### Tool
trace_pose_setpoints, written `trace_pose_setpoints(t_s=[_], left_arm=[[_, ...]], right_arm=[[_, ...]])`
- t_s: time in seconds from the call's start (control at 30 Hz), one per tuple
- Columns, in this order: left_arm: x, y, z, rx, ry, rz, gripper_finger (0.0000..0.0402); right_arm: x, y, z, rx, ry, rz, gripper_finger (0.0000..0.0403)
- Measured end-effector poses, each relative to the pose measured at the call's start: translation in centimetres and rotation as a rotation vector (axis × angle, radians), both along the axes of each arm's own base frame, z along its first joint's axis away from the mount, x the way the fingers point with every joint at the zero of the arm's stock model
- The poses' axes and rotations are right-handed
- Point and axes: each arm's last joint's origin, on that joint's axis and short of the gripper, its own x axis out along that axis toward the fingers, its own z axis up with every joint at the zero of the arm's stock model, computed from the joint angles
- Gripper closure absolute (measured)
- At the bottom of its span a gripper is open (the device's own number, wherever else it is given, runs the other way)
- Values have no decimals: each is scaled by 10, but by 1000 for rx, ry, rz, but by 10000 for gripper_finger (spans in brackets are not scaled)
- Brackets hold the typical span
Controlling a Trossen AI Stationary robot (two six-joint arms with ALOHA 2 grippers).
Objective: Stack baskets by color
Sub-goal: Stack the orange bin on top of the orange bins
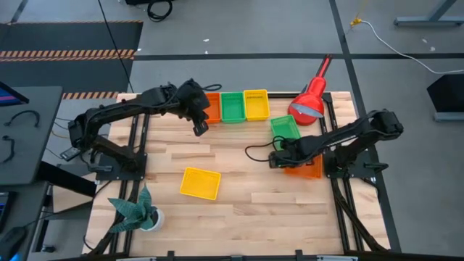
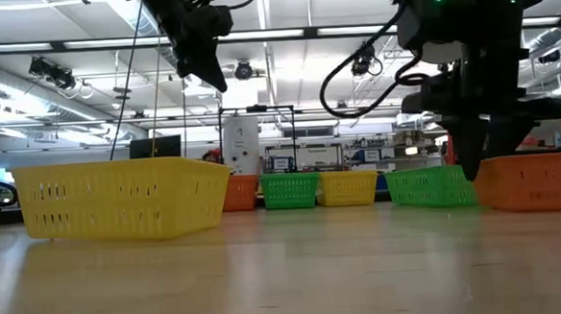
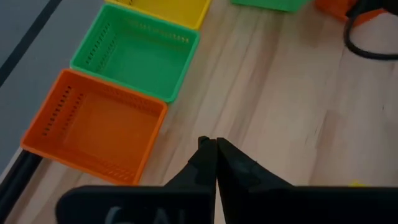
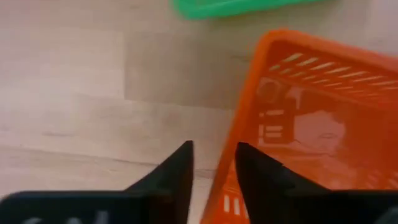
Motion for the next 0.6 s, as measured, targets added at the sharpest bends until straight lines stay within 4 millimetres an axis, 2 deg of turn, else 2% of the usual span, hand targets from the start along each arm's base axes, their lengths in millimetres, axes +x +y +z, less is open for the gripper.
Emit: trace_pose_setpoints(t_s=[0.13,0.2,0.4,0.5,0.6], left_arm=[[-3,-1,-2,-15,34,0,390],[-6,-3,-2,-26,60,-1,385],[-15,-13,-1,-47,119,-30,390],[-20,-20,2,-52,135,-48,395],[-23,-28,10,-36,106,-74,395]], right_arm=[[19,13,5,60,-76,81,366],[31,22,9,73,-122,135,388],[77,48,24,43,-319,393,374],[107,52,28,-23,-419,588,390],[132,51,22,-91,-407,790,390]])
